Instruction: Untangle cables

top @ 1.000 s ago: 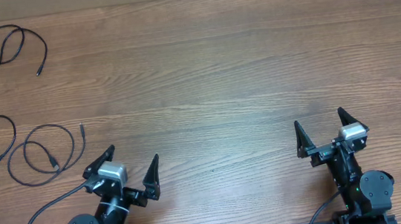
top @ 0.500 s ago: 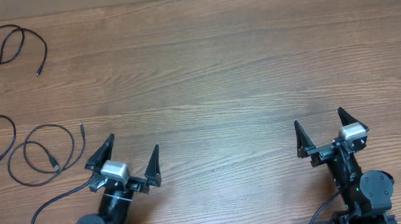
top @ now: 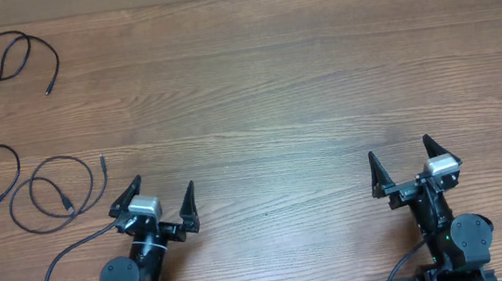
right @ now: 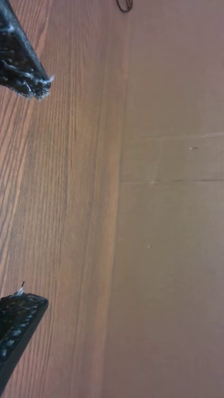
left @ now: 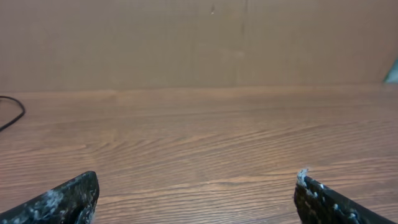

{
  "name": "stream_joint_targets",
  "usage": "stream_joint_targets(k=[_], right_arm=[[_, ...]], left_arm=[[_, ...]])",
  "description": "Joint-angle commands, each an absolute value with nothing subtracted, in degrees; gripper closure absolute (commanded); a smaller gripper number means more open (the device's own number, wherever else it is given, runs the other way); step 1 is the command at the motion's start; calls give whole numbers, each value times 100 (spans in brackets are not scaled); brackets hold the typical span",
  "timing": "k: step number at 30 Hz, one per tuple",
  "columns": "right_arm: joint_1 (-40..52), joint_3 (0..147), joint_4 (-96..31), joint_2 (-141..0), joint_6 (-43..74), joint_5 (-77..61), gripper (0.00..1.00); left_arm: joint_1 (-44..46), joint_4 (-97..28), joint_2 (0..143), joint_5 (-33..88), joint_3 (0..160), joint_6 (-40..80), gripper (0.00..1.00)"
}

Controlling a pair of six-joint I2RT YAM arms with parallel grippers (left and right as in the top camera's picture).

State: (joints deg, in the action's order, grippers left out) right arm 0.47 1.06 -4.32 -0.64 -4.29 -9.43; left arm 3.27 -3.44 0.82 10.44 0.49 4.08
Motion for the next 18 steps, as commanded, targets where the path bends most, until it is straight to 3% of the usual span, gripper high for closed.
stream_joint_targets(k=[1, 18], right_arm=[[69, 47, -410, -16, -438, -906, 0], [69, 47, -410, -16, -438, -906, 0]], left_arm=[[285, -401, 19, 683, 25, 423, 1], [237, -449, 19, -180, 25, 532, 0]])
